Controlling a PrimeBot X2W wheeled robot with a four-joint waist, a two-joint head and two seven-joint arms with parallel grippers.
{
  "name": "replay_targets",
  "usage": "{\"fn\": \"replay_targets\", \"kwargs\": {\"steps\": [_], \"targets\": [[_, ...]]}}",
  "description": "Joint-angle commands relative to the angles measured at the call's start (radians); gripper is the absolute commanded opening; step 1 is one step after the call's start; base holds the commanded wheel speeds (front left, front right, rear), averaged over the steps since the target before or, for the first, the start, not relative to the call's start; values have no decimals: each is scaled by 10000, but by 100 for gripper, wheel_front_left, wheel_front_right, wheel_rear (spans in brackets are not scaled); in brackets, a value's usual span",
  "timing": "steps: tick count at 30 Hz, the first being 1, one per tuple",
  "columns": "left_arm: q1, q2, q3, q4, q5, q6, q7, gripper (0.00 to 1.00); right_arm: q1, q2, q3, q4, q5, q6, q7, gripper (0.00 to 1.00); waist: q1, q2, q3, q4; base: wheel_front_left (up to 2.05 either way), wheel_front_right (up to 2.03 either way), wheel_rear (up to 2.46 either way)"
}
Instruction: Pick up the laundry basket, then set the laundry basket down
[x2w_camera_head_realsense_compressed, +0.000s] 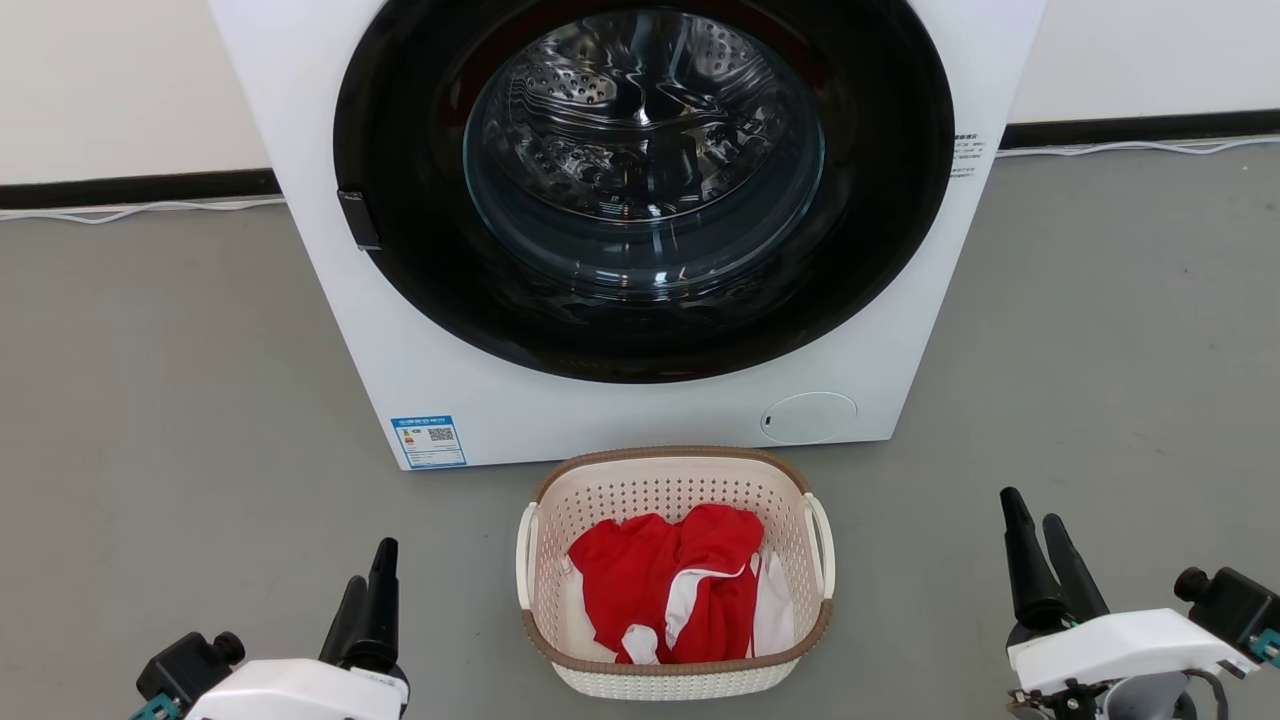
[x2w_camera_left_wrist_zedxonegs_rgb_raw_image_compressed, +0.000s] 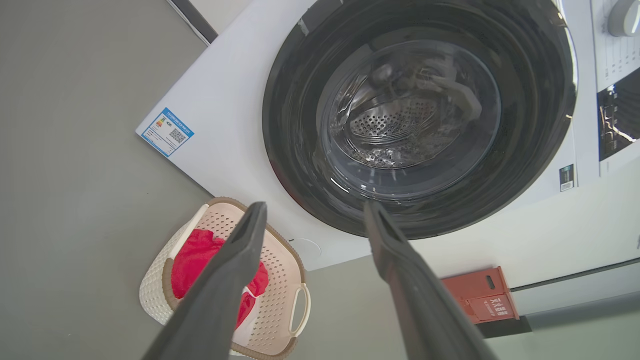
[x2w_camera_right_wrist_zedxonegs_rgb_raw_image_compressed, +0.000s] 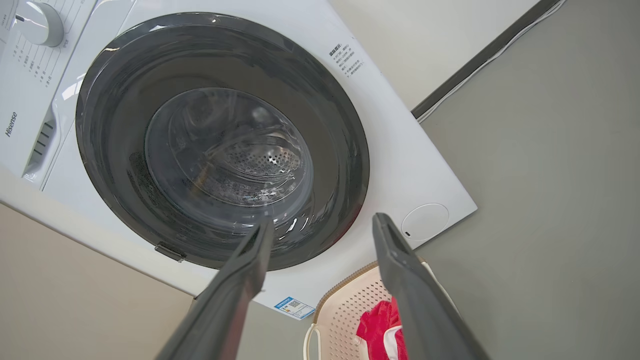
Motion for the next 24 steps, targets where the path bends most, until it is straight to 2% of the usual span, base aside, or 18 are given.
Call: {"fn": "replay_targets", "kwargs": {"steps": [1, 24], "targets": [[-214, 93, 107, -313, 350, 85, -118, 100, -179, -127, 162, -277, -386, 40, -187, 100, -1, 0, 0, 2, 0, 0, 0], [-82, 120, -93, -615, 3218, 274, -791, 100, -128, -106, 352, -199, -3239, 54, -861, 100, -1, 0, 48, 0, 0, 0, 0]]}}
